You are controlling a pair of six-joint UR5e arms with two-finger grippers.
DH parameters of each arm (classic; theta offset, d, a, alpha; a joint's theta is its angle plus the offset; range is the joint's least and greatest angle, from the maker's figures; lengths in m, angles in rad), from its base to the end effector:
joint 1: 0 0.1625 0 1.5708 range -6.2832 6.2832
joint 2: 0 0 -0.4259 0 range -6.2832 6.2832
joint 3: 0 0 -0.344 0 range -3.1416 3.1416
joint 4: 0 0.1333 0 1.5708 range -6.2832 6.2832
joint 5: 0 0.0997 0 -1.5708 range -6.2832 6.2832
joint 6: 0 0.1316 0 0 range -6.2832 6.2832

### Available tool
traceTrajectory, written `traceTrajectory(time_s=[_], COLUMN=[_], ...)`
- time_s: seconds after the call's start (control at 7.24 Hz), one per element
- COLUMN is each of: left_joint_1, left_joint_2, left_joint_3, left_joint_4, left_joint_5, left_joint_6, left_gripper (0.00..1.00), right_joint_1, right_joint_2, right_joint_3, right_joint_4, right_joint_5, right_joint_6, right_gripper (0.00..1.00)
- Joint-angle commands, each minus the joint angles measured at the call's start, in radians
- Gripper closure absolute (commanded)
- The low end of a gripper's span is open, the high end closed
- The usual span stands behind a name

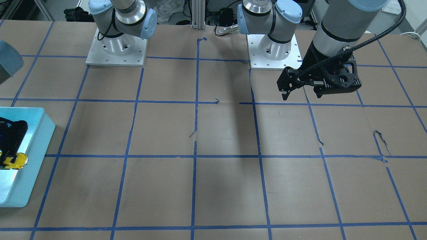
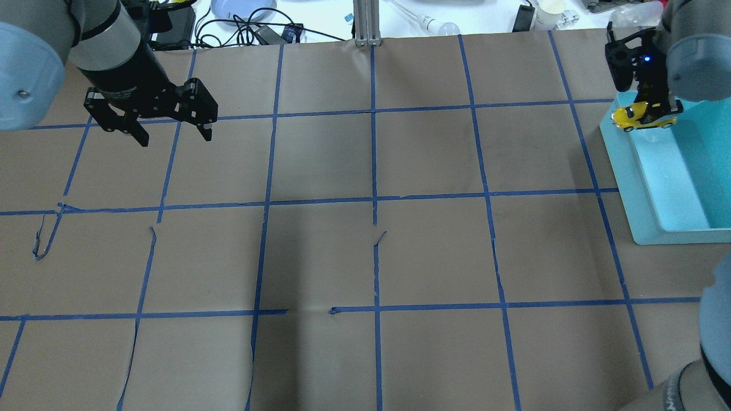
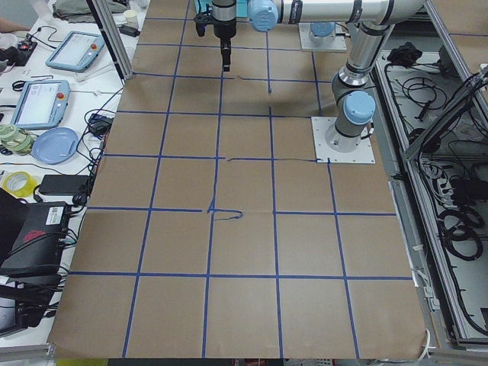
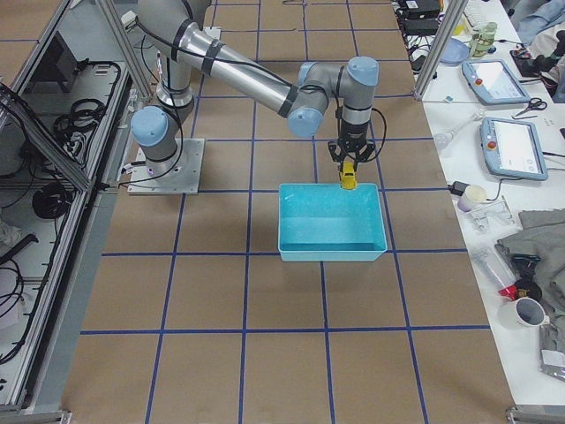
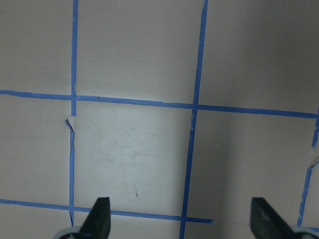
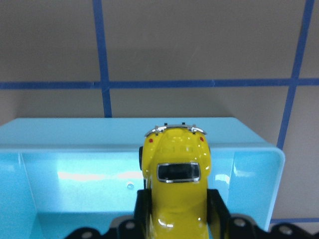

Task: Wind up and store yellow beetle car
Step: 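Lower the car into the light-blue bin with the right gripper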

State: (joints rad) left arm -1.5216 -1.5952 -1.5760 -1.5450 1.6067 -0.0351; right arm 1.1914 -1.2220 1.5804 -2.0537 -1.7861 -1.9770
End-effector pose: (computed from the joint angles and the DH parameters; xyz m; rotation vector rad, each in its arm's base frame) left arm -0.1061 -0.4592 0.4462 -0.1308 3.1030 0.0063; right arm -0.1181 -0.5801 0.3269 2.0902 -2.0625 -0.2232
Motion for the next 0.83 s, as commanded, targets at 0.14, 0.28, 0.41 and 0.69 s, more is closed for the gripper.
traceTrajectory(time_s=[0.14,0.28,0.41,0.69], left_joint_1=[0.0,0.0,0.0,0.0], left_joint_2=[0.009,0.011,0.011,0.009], left_joint_3=[-0.019,-0.018,-0.018,-0.024], left_joint_4=[0.003,0.003,0.003,0.006], left_joint_5=[0.001,-0.002,-0.002,-0.002], left_joint_6=[0.001,0.001,0.0,-0.003], left_gripper=[0.0,0.0,0.0,0.0], right_joint_1=[-0.122,-0.124,-0.124,-0.124], right_joint_2=[0.019,0.032,0.07,0.124], right_joint_3=[0.038,0.058,0.076,0.108], right_joint_4=[-0.009,-0.02,-0.061,-0.138], right_joint_5=[0.001,0.002,-0.002,-0.03], right_joint_6=[-0.109,-0.108,-0.103,-0.103], right_gripper=[0.95,0.95,0.95,0.95])
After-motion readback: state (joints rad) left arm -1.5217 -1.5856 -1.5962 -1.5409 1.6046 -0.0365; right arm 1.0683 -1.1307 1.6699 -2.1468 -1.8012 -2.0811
